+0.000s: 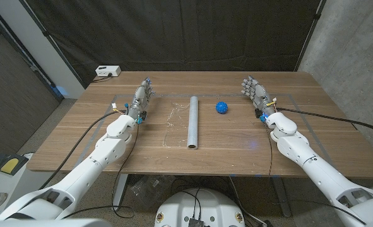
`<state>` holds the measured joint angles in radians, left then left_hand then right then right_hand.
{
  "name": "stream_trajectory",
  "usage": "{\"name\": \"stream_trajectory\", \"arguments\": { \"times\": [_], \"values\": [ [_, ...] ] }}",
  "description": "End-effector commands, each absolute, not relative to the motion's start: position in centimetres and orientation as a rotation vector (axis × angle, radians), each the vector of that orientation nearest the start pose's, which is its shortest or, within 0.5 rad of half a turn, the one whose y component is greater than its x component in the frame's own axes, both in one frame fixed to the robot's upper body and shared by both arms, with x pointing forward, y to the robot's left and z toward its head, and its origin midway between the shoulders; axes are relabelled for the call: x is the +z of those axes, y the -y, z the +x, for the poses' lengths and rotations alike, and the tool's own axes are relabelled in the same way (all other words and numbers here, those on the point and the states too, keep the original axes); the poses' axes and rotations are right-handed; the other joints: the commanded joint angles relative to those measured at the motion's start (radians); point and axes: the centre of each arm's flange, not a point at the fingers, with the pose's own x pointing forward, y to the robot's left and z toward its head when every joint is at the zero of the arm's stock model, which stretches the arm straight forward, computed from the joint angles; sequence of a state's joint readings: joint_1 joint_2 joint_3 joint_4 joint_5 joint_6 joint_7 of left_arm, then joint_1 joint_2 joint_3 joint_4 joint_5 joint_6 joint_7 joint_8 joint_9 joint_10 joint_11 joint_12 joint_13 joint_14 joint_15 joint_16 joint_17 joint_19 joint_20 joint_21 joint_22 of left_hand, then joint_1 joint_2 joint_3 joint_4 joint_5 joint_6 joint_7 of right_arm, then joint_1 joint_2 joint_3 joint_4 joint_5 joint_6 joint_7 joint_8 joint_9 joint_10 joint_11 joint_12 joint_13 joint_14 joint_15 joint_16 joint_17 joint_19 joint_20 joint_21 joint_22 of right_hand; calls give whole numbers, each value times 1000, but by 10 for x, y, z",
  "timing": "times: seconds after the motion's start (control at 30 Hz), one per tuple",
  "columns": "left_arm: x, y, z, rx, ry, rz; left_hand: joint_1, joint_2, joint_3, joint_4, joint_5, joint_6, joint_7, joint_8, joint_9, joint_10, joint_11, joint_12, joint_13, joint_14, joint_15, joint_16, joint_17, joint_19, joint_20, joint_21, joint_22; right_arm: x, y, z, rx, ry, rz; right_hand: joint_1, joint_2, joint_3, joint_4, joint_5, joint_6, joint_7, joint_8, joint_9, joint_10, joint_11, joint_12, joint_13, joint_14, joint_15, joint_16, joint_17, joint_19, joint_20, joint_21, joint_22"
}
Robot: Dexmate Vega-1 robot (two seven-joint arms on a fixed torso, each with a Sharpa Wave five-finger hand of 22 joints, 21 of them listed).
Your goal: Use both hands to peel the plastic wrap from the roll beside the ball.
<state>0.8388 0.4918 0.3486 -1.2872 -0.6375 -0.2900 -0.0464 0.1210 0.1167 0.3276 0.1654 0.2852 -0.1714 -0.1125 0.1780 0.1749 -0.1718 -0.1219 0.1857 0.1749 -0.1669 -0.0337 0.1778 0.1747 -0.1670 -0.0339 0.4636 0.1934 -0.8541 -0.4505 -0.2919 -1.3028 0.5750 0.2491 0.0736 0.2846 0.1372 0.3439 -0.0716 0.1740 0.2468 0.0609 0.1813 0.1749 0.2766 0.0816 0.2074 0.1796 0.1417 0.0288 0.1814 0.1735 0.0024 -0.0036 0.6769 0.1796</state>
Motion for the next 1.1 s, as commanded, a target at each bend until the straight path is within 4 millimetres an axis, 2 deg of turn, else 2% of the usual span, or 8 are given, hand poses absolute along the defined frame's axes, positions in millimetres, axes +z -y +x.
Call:
{"name": "stream_trajectory", "arguments": {
  "times": [0.03,0.2,0.27,0.53,0.67,0.77,1.0,1.1],
  "values": [
    [-24,-292,656,-207,609,-46,8,47,8,1,6,-98,-4,7,1,-77,-5,7,3,-95,-77,5,1,-102,0,5,2,-24,290,653,206,590,38,11,1,7,1,6,7,1,4,4,10,0,4,5,9,-4,7,2,-3,-3,3,3],
    [-21,-293,652,-159,604,-9,32,38,18,-20,4,-66,-12,17,2,-61,-5,12,3,-66,-50,11,-2,-81,14,9,0,-26,290,653,209,586,42,11,1,6,-1,6,7,1,4,4,12,0,4,5,10,-3,8,2,-2,-3,1,3],
    [-18,-293,650,-145,601,26,97,20,39,-69,-11,-61,-16,15,3,-52,-7,13,3,-49,-17,9,-4,-55,52,12,-2,-26,289,653,208,588,42,11,1,6,-1,6,7,1,4,4,13,0,5,5,10,-3,8,2,-2,-2,1,3],
    [3,-292,643,-120,616,224,207,-2,68,-154,-45,-68,-8,16,6,-29,-6,19,6,-25,-6,12,-2,-51,61,2,-3,-32,290,650,205,589,52,13,2,6,-3,7,7,1,4,4,14,0,5,5,14,-1,9,2,2,-1,0,3],
    [14,-288,638,-113,617,311,300,-7,90,-220,-75,-9,13,31,8,23,0,30,8,44,29,23,0,4,117,15,1,-34,289,649,206,592,56,13,2,5,-4,7,8,0,4,4,17,4,6,5,15,0,10,3,3,0,-1,3],
    [23,-286,635,-117,623,379,326,-7,97,-237,-82,19,18,37,8,52,16,37,9,61,35,23,0,16,130,18,2,-36,289,648,206,594,58,12,2,5,-4,7,8,0,4,4,17,4,6,5,17,1,10,3,5,2,-2,3],
    [56,-277,623,-120,653,576,401,-7,112,-283,-93,142,30,62,9,137,23,50,9,139,29,33,2,66,152,31,4,-41,287,644,203,600,66,12,2,4,-4,7,9,0,5,4,19,2,6,5,22,4,12,3,6,4,-3,3],
    [66,-274,621,-142,654,624,442,-5,120,-300,-97,238,46,79,10,237,25,70,10,193,19,39,4,94,159,38,5,-43,287,642,199,601,67,11,2,3,-5,6,10,1,5,4,22,2,7,5,24,6,13,3,7,5,-4,3]
  ]
}}
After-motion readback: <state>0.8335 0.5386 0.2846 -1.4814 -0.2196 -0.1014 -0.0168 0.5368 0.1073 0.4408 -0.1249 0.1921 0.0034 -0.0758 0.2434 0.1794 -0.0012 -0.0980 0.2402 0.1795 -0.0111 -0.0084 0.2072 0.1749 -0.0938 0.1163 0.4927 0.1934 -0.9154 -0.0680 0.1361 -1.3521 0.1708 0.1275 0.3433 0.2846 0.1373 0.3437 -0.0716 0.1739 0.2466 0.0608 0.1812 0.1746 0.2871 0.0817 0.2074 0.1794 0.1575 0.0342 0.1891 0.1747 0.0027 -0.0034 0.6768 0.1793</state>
